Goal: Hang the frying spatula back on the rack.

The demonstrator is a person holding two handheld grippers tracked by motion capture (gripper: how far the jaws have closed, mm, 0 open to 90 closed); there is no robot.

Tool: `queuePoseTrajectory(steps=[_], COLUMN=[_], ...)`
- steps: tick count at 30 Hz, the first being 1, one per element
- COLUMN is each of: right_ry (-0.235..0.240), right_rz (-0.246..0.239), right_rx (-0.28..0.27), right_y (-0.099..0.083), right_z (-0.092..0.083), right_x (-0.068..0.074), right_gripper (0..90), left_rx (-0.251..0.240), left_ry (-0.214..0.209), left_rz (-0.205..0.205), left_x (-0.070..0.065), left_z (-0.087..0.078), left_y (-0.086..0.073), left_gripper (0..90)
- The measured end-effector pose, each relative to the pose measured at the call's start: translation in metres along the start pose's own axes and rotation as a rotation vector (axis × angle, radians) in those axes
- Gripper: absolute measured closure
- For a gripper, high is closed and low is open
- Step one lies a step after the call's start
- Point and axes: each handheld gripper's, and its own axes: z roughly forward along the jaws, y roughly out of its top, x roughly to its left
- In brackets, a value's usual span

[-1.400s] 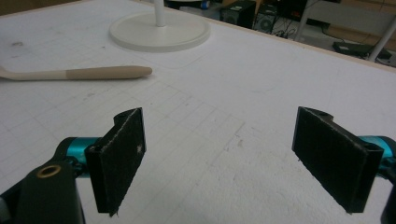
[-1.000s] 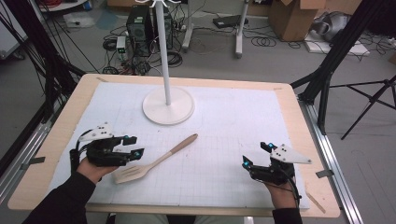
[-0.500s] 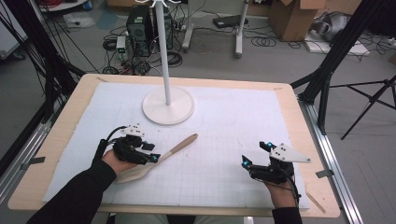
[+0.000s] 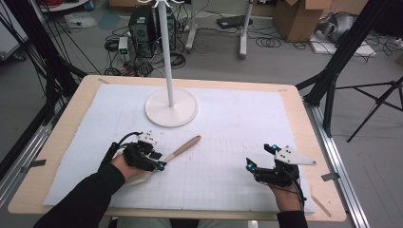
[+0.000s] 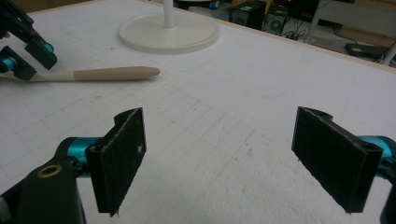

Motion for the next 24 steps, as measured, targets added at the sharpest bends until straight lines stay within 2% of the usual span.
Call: queuePoseTrajectory(steps=[3,7,9,10,12,16,24], right_ry=[0.000,-0.001,0.001,0.001,0.003,-0.003,0.004], right_rz=[0.001,0.004,0.001,0.001,0.003,0.003,0.009], right_rx=[-0.001,0.001,0.000,0.000,0.002,0.001,0.007], right_y=[0.000,0.000,0.000,0.000,0.000,0.000,0.000], right_z=[0.000,0.000,0.000,0.000,0.000,0.001,0.001], right_x=[0.000,0.000,0.000,0.000,0.000,0.000,0.000], right_gripper=[16.4,16.5,16.6,16.6,16.6,16.7,16.9], left_rx=[0.026,0.033,0.039,0.039,0.046,0.046,0.049], left_ry=[0.028,0.041,0.071,0.071,0.097,0.104,0.123], left_rz=[0.021,0.021,0.032,0.032,0.046,0.053,-0.003], left_x=[-0.004,-0.006,-0.007,-0.007,-0.010,-0.014,-0.016], left_z=[0.003,0.004,0.004,0.004,0.004,0.005,0.006], left_y=[0.000,0.001,0.001,0.001,0.002,0.002,0.004], left_gripper=[55.3,56.6,60.2,64.0,65.8,72.8,74.5])
